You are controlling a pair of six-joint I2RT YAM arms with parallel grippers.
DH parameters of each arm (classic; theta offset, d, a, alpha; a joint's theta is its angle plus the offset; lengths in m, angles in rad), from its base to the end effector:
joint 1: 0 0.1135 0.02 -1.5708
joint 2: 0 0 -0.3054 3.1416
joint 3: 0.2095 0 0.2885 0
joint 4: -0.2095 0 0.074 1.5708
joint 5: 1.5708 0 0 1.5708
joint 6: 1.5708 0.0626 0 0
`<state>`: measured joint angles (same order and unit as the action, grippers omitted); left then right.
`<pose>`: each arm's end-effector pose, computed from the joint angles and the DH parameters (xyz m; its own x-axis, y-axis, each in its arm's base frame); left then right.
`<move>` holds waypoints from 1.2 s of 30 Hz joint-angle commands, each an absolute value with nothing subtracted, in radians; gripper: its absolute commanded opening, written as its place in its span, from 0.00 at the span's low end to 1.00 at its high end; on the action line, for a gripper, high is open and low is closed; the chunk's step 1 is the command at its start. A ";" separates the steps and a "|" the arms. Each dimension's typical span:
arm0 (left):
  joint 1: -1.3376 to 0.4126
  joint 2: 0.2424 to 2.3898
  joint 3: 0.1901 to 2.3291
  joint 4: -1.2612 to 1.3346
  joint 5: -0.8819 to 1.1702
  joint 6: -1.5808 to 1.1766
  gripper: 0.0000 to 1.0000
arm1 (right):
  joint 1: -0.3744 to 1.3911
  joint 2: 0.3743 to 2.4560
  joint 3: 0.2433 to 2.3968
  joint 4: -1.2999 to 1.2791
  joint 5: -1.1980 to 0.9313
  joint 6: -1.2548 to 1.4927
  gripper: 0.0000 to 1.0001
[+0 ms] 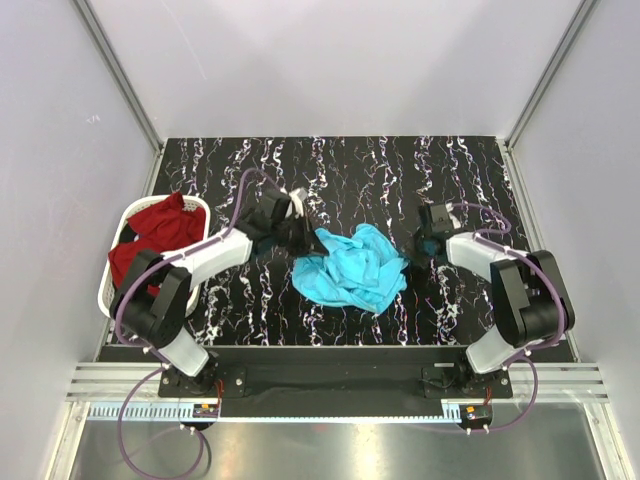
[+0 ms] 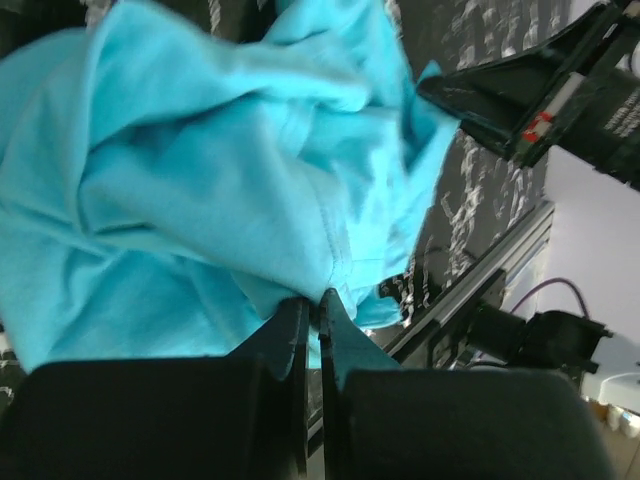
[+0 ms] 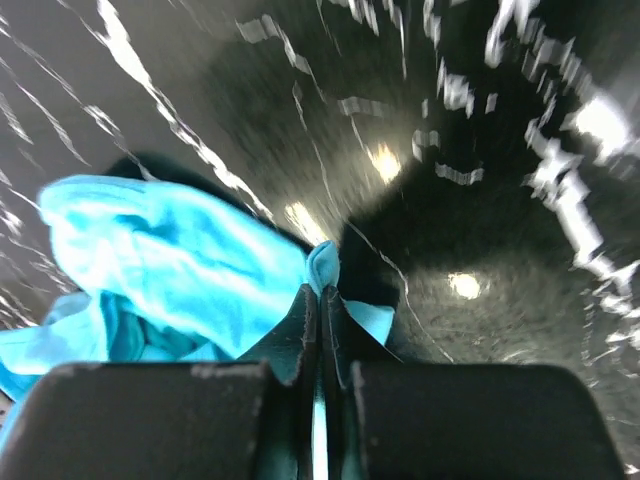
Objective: Fold and stack the t-shirts
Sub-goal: Flatten the tshirt out
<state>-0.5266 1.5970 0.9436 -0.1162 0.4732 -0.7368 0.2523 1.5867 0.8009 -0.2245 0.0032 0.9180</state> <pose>0.3157 -0.2165 0.2046 -0.9363 -0.1475 -0.3188 0.1367 0.6831 -0.7174 0.3287 0.0845 0.1460 -0.6952 0.6412 -0.3251 0.5009 0.7564 0.4207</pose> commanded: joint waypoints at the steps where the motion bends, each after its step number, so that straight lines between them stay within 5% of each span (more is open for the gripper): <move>1: -0.525 1.586 1.144 -0.226 0.450 -0.700 0.00 | 0.201 1.516 0.920 -0.293 0.021 0.842 0.00; 9: -0.522 1.405 1.364 -0.410 0.267 -0.657 0.00 | 0.196 1.120 1.109 -0.514 0.277 0.683 0.00; 17: -0.522 1.178 0.979 -0.371 0.258 -0.684 0.09 | 0.195 0.876 0.869 -0.568 0.172 0.736 0.00; 20: -0.523 1.146 0.844 -0.351 0.278 -0.693 0.35 | 0.196 0.827 0.760 -0.563 0.109 0.793 0.00; 28: -0.522 1.106 0.744 -0.362 0.204 -0.678 0.68 | 0.196 0.741 0.653 -0.572 0.101 0.867 0.00; 32: -0.523 1.212 0.814 -0.385 0.158 -0.623 0.69 | 0.196 0.721 0.644 -0.574 0.092 0.862 0.00; 36: -0.570 1.345 0.975 -0.405 0.129 -0.504 0.60 | 0.196 0.703 0.618 -0.560 0.074 0.867 0.00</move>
